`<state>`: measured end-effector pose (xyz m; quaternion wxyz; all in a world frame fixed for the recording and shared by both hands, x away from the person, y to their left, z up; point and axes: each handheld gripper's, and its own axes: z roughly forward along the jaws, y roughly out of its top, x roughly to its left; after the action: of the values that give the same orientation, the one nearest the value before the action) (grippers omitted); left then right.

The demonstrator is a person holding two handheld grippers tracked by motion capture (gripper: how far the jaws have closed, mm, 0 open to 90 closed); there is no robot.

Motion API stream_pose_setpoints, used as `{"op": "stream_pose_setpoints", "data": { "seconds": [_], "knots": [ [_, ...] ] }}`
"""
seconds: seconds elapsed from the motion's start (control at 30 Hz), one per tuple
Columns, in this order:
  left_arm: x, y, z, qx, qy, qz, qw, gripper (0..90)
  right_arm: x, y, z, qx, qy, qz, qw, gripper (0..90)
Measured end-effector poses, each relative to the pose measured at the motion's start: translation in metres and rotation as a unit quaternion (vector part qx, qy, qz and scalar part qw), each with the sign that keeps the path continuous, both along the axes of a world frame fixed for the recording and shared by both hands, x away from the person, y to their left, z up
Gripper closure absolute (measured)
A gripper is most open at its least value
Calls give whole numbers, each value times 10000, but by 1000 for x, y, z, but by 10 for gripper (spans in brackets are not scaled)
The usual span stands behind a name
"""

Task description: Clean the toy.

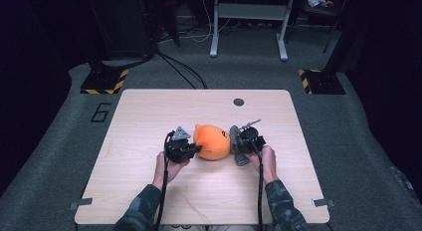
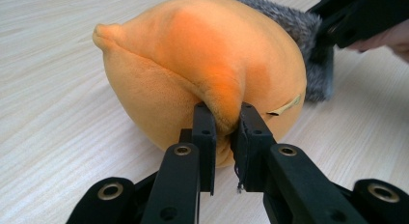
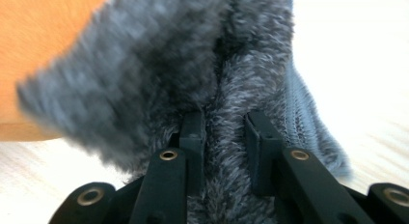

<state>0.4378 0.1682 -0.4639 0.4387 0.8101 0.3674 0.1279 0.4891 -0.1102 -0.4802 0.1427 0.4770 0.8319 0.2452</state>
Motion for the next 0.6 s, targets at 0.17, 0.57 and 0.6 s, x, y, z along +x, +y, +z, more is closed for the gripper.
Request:
{"op": "stream_pose_setpoints", "data": {
  "seconds": [0.17, 0.57, 0.6],
  "knots": [
    [0, 1, 0, -16, 10, 18, 10000, 802, -11, -2, 35, 158, -540, 31, 9984, 722],
    [2, 6, -2, -85, 63, 83, 9999, 700, -12, 36, 41, 174, -559, 529, 9969, 724],
    [1, 6, -2, -119, 74, 91, 9999, 669, -11, 35, 40, 177, -562, 526, 9969, 725]
  ]
}}
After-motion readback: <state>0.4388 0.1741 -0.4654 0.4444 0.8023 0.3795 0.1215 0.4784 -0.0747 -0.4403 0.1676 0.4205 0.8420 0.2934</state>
